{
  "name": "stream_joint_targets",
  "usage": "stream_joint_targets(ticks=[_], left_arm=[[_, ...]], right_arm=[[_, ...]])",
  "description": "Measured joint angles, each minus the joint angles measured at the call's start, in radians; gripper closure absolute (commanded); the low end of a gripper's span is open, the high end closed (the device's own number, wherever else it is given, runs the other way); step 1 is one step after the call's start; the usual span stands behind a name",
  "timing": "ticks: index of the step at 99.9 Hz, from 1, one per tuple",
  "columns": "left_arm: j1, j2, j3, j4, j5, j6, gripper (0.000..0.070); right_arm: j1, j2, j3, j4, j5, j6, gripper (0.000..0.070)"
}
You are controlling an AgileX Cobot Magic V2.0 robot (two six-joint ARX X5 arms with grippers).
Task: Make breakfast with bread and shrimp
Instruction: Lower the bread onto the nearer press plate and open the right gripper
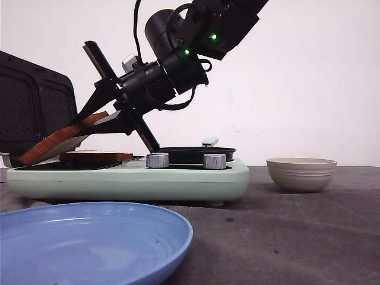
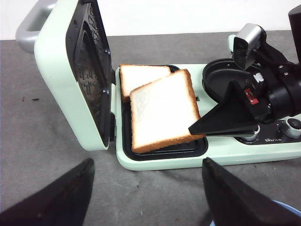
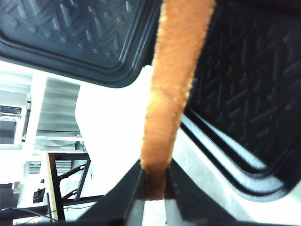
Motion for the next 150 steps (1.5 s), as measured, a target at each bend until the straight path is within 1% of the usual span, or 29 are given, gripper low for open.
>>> stream_joint_targets(ticks=[53,69,98,135,137,139,143,144,145,150], left_arm=[[0.000,0.000,0.000,0.000,0.000,0.000,0.0299],[0.000,0.000,0.000,0.000,0.000,0.000,0.0299],[0.000,0.000,0.000,0.000,0.000,0.000,0.0299],[0.000,0.000,0.000,0.000,0.000,0.000,0.0299],[0.000,0.000,0.000,0.000,0.000,0.000,0.0299],[0.000,0.000,0.000,0.000,0.000,0.000,0.0299],[0.000,0.000,0.000,0.000,0.000,0.000,0.0299],[0.000,0.000,0.000,0.000,0.000,0.000,0.0299],[0.000,0.000,0.000,0.000,0.000,0.000,0.0299],[0.000,0.000,0.000,0.000,0.000,0.000,0.0299]], right_arm=[[0.009,-0.005,0.003,-0.030,0.010,0.000,0.0697],[0.016,-0.013,0.003,-0.049,0.055,0.001,0.0697],[0.019,-0.023,0.003,-0.098,0.061,0.005,0.0697],[0.030,-0.024,0.003,-0.116,0.111,-0.002,0.0694],[0.030,-0.025,0.003,-0.119,0.114,-0.004,0.0683],[0.030,-0.026,0.003,-0.122,0.118,-0.006,0.0657],[0.030,-0.027,0.003,-0.127,0.123,-0.014,0.0566],[0.030,-0.027,0.003,-0.129,0.124,-0.016,0.0529],[0.030,-0.027,0.003,-0.131,0.124,-0.018,0.0517],[0.030,-0.027,0.003,-0.135,0.127,-0.027,0.0417]])
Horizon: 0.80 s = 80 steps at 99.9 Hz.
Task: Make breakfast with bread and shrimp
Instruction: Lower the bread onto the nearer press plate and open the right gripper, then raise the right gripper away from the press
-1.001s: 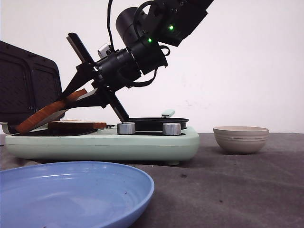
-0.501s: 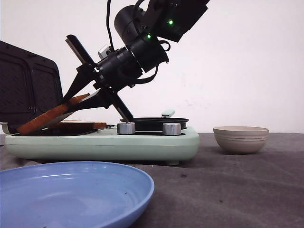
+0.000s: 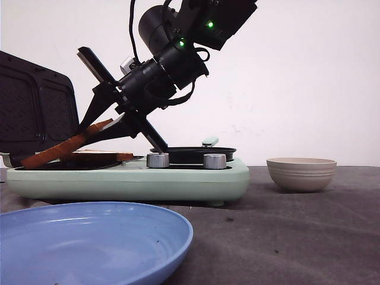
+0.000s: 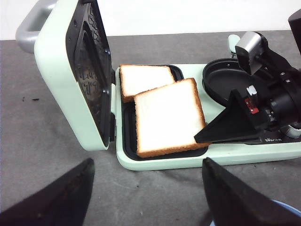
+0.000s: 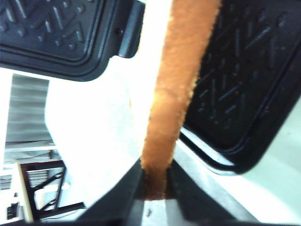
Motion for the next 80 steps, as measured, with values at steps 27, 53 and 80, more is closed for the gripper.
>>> stream_joint_targets(ticks=[27,53,80], left_arm=[[0.000,0.000,0.000,0.000,0.000,0.000,0.0299],[0.000,0.000,0.000,0.000,0.000,0.000,0.0299],[0.000,0.000,0.000,0.000,0.000,0.000,0.0299]], right_arm=[[0.000,-0.002,0.000,-0.014,0.016,-0.036,0.0243],[0.000,-0.002,0.041,-0.121,0.068,-0.092,0.0215],[-0.001,-0.002,0.159,-0.249,0.114,-0.199,0.0215]])
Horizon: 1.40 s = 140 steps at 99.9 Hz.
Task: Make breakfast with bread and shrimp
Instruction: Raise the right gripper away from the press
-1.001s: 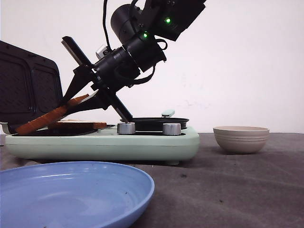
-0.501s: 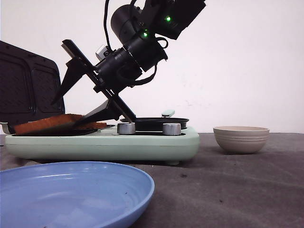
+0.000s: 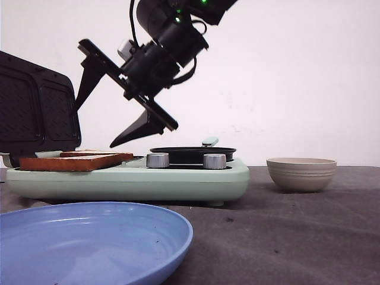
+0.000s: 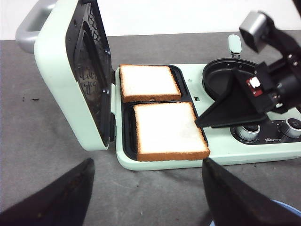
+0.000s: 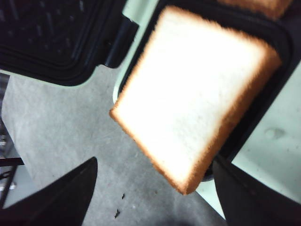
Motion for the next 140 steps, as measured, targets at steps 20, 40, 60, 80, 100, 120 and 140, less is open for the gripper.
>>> stream_joint_targets(ticks=[20,40,60,80,100,120,140], left_arm=[[0.000,0.000,0.000,0.000,0.000,0.000,0.0299],[0.000,0.000,0.000,0.000,0.000,0.000,0.0299],[0.000,0.000,0.000,0.000,0.000,0.000,0.0299],[0.000,0.000,0.000,0.000,0.000,0.000,0.0299],[0.000,0.000,0.000,0.000,0.000,0.000,0.0300],[0.000,0.000,0.000,0.000,0.000,0.000,0.0299],[0.000,0.000,0.000,0.000,0.000,0.000,0.0299]], right_arm=[[-0.004,-0.039,0.012,-0.073,0.088,-0.106,0.0216],[-0.035,-0.129,0.012,-0.153,0.187,-0.252,0.0217],[-0.090,-0.186,0.012,-0.189,0.184,-0.327,0.0221],[-0.130,-0.244,0.000,-0.228,0.185,-0.387,0.0223],[-0.148,-0.341,-0.077,-0.184,0.184,-0.418,0.0304],[-0.166,-0.482,-0.272,-0.066,0.185,-0.443,0.0303],[-0.188,-0.674,-0.555,0.091,0.227,-0.451,0.0303]])
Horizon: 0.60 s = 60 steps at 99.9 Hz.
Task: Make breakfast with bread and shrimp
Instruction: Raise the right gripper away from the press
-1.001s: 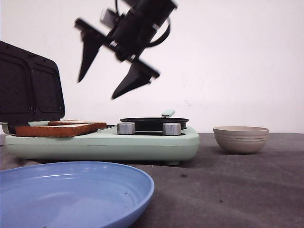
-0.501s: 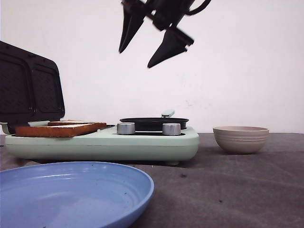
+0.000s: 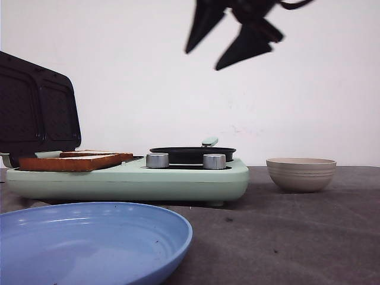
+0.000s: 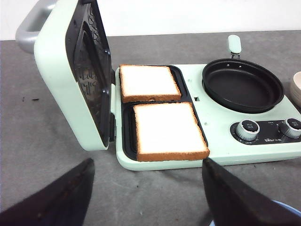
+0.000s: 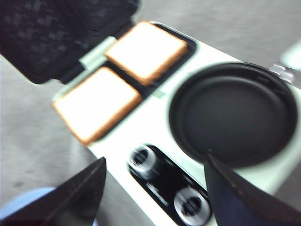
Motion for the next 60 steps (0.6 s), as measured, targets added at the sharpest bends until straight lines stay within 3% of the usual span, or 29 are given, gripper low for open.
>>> stream_joint_targets(ticks=[21,60], left_arm=[[0.000,0.000,0.000,0.000,0.000,0.000,0.0300],[0.000,0.000,0.000,0.000,0.000,0.000,0.0300]], right_arm=[[-0.011,-0.220,-0.268,0.108,0.017,0.000,0.0302],[-0.010,-0.608,-0.562,0.146,0.149,0.048,0.0302]])
